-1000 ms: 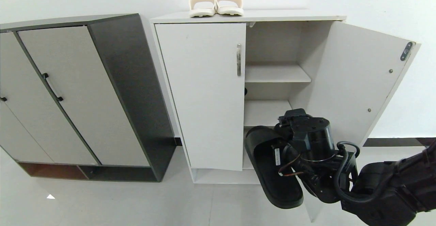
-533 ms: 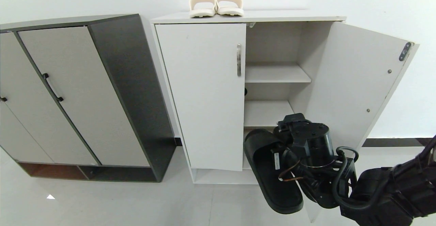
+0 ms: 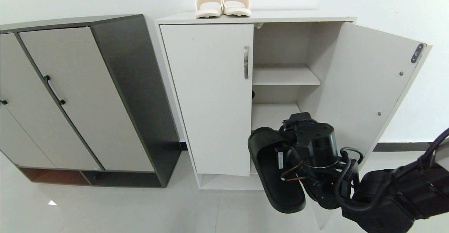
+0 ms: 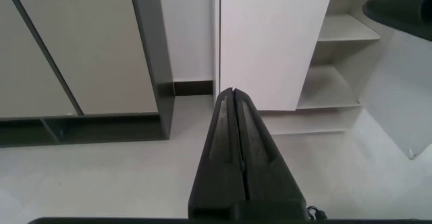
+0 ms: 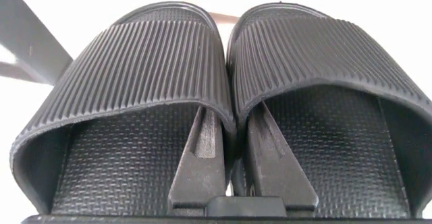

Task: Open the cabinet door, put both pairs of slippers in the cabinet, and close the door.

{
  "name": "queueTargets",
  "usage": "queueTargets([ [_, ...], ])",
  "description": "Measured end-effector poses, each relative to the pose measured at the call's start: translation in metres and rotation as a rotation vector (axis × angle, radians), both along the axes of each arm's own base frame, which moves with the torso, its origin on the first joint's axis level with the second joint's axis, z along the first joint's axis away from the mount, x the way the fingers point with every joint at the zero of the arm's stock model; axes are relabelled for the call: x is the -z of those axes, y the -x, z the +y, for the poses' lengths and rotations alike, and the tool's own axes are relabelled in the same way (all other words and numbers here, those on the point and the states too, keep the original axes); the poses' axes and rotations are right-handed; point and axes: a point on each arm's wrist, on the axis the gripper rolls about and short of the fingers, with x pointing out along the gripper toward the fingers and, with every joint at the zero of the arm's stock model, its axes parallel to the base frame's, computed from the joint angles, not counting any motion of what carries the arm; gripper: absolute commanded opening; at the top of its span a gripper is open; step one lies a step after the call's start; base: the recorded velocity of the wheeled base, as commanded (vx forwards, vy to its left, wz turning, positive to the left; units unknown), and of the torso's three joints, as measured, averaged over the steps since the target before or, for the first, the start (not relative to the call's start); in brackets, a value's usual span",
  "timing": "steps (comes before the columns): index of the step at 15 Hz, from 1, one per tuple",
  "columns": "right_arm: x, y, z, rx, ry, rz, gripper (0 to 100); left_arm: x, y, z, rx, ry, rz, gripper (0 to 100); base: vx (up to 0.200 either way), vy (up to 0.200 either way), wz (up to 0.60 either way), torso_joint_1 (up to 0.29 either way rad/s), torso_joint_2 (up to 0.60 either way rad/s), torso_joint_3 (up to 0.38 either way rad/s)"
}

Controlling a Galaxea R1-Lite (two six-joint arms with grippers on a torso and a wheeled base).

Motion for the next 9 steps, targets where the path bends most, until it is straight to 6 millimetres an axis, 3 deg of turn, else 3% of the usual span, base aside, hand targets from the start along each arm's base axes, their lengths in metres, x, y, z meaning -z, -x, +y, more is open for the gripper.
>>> queueTargets([
  [2, -0.004, -0.011, 0.008, 0.068, -0.014, -0.036, 0, 0.000, 0.000, 0.000, 0.000, 0.000, 0.000, 0, 0.000, 0.000, 0.00, 0.000, 0.00, 0.000],
  [8, 0.006, -0.034, 0.021, 0.176, -0.004, -0.061, 0, 0.000, 0.000, 0.000, 0.000, 0.000, 0.000, 0, 0.000, -0.200, 0.00, 0.002, 0.00, 0.002],
  [9, 0.008, -0.036, 0.021, 0.178, -0.004, -0.061, 0, 0.000, 0.000, 0.000, 0.000, 0.000, -0.001, 0, 0.000, 0.000, 0.00, 0.000, 0.00, 0.000],
])
